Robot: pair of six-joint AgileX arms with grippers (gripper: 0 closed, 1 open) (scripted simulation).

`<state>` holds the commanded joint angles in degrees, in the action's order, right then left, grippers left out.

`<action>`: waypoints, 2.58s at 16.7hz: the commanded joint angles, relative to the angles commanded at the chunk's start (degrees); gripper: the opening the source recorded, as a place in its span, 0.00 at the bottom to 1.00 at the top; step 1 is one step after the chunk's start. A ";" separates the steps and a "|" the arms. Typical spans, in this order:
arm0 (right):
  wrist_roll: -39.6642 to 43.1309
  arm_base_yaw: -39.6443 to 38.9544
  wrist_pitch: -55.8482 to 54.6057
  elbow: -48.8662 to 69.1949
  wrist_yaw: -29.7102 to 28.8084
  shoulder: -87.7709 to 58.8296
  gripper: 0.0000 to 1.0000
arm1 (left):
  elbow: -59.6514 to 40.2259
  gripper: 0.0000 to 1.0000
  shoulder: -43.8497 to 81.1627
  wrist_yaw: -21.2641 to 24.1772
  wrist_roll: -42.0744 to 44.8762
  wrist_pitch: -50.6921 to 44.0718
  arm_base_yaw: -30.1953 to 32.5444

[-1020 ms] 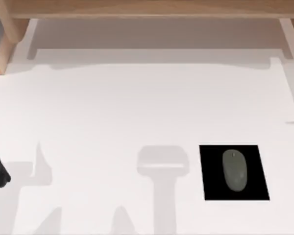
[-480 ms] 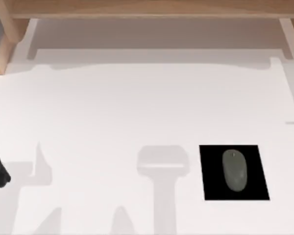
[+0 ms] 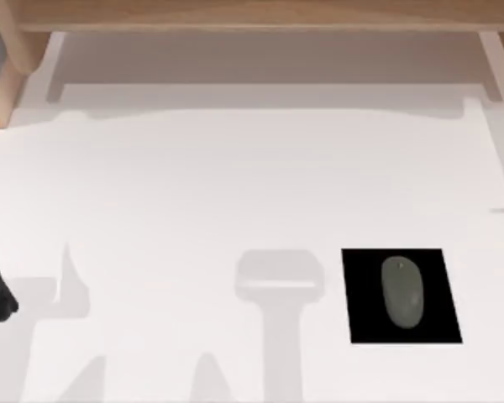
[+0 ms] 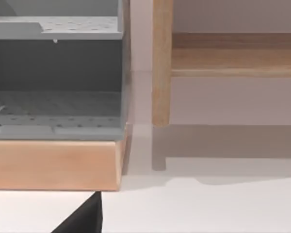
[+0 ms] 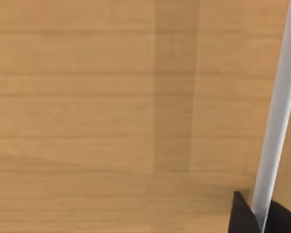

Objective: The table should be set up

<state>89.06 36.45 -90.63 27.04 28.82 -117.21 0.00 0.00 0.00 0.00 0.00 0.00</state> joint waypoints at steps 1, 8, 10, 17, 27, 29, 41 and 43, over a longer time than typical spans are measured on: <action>0.00 0.00 0.00 0.00 0.00 0.00 0.00 | 0.00 1.00 0.00 0.00 0.00 0.00 0.00; -0.02 -2.15 3.04 3.93 -2.39 -1.70 0.00 | 0.00 1.00 0.00 0.00 0.00 0.00 0.00; -0.10 -3.54 4.64 7.93 -3.61 -2.72 0.00 | 0.00 1.00 0.00 0.00 0.00 0.00 0.00; -0.20 -5.96 8.51 12.60 -6.43 -4.72 0.00 | 0.00 1.00 0.00 0.00 0.00 0.00 0.00; -0.15 -10.55 16.97 27.03 -11.10 -10.76 0.00 | 0.00 1.00 0.00 0.00 0.00 0.00 0.00; -0.16 -10.57 17.00 27.06 -11.12 -10.77 0.00 | 0.00 1.00 0.00 0.00 0.00 0.00 0.00; -0.21 -13.58 26.01 43.11 -14.56 -17.88 0.00 | 0.00 1.00 0.00 0.00 0.00 0.00 0.00; -0.21 -13.59 26.04 43.15 -14.57 -17.90 0.00 | 0.00 1.00 0.00 0.00 0.00 0.00 0.00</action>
<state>88.85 22.86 -64.60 70.19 14.25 -135.11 0.00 0.00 0.00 0.00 0.00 0.00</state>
